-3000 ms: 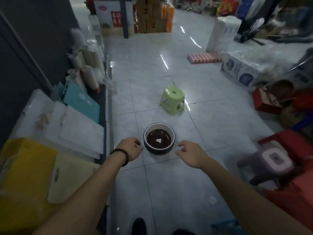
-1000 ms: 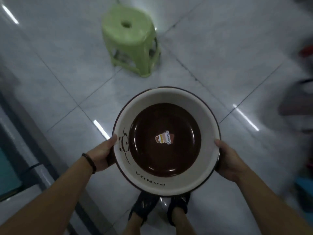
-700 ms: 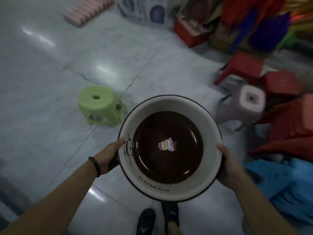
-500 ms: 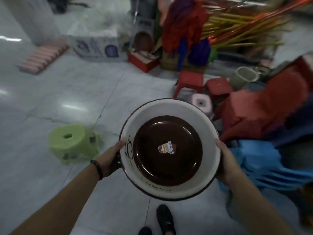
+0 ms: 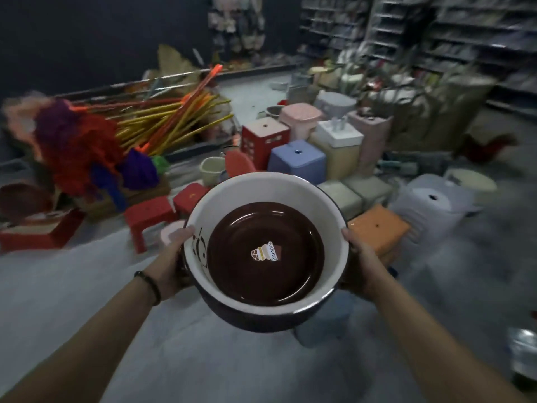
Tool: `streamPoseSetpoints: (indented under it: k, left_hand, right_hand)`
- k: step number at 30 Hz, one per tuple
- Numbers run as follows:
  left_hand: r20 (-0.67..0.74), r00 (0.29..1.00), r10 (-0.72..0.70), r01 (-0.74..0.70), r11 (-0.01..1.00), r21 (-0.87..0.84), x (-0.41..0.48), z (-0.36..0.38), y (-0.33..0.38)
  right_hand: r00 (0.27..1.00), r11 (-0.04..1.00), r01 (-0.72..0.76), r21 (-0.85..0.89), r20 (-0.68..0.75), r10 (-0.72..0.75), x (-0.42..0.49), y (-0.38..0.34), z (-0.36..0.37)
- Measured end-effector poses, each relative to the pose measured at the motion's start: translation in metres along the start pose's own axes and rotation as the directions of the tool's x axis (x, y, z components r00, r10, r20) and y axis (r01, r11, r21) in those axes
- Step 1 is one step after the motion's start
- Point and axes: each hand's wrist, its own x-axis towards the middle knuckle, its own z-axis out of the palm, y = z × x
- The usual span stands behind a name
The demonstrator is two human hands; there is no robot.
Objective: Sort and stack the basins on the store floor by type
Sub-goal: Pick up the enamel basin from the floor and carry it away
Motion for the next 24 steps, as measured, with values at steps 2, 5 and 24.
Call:
streamPoseSetpoints:
  k: [2,5,24]
  left_hand:
    - [0.066,0.998,0.023,-0.026,0.999,0.046,0.023,0.078,0.012]
    - [0.172,0.985,-0.025,0.014,0.998,0.068,0.064,0.196,0.021]
    - [0.618,0.739,-0.268,0.044,0.935,0.353,0.325,0.814,0.022]
  right_hand:
    - [0.999,0.999,0.034,0.039,-0.037,-0.032,0.001,-0.025,-0.065]
    - [0.992,0.990,0.088,0.111,-0.097,-0.078,-0.004,-0.068,-0.161]
    - [0.725,0.882,0.295,0.366,-0.688,0.043,0.072,-0.224,-0.614]
